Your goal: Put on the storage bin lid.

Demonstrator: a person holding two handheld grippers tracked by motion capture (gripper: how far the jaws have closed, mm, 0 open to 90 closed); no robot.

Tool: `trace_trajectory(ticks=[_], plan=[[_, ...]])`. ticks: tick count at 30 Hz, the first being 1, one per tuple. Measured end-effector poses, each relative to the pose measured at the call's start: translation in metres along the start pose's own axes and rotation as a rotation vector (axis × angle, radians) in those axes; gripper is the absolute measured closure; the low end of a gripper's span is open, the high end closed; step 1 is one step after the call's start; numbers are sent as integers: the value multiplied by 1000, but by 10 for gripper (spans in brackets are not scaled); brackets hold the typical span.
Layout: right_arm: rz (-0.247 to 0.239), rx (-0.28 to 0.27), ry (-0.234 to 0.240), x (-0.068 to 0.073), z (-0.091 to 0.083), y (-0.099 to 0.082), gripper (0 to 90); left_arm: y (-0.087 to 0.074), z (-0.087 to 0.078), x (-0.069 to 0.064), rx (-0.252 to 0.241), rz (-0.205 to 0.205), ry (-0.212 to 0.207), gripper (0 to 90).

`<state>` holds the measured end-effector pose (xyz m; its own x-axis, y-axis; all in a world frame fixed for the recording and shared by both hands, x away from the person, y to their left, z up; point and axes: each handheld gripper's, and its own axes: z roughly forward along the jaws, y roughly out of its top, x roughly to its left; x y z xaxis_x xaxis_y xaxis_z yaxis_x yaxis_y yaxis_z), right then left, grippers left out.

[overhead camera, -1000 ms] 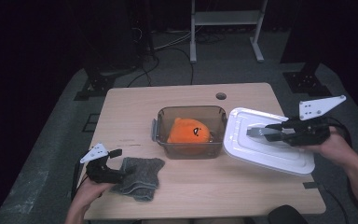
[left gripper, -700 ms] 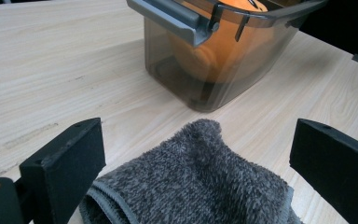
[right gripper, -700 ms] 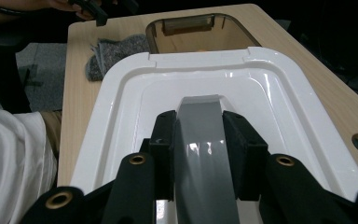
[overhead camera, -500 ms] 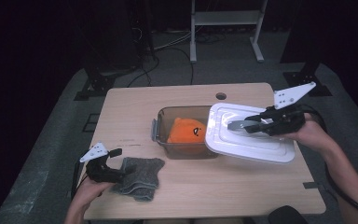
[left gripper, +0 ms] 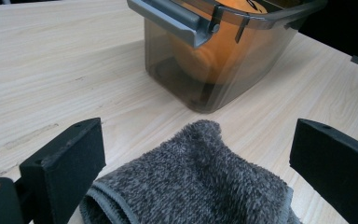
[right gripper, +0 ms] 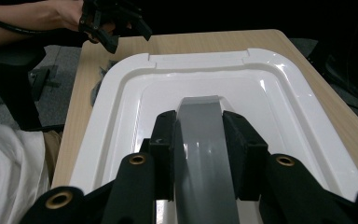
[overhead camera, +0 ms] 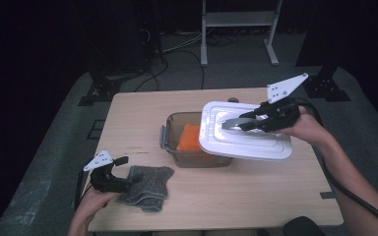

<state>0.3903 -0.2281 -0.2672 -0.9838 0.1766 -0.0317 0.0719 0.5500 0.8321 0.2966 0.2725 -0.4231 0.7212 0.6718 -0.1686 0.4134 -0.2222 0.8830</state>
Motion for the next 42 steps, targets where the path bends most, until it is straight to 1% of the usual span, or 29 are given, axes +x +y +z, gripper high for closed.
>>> trace_trajectory(ticks=[3,10,16,20,25,31,33,39,42], plan=[[-4,-1,9,-3,7,5,654,-1,1,0,1,-1,-4,25],[-17,-2,35,-10,22,16,654,-1,-1,1,-1,0,1,25],[-26,-8,60,-15,33,26,654,0,-2,0,-7,-9,5,25],[-38,-2,70,-19,40,32,654,-1,-2,0,-4,-8,7,25],[-40,-8,80,-23,49,38,654,-1,-4,1,-6,-8,9,25],[-37,-2,100,-27,63,41,654,0,-4,2,-12,-7,7,25],[-43,1,107,-29,68,42,654,0,-3,2,-9,-6,6,24],[-37,11,123,-35,83,41,654,-1,-3,3,-11,-9,4,25],[-34,7,132,-37,91,40,654,-1,-4,4,-12,-9,4,25]])
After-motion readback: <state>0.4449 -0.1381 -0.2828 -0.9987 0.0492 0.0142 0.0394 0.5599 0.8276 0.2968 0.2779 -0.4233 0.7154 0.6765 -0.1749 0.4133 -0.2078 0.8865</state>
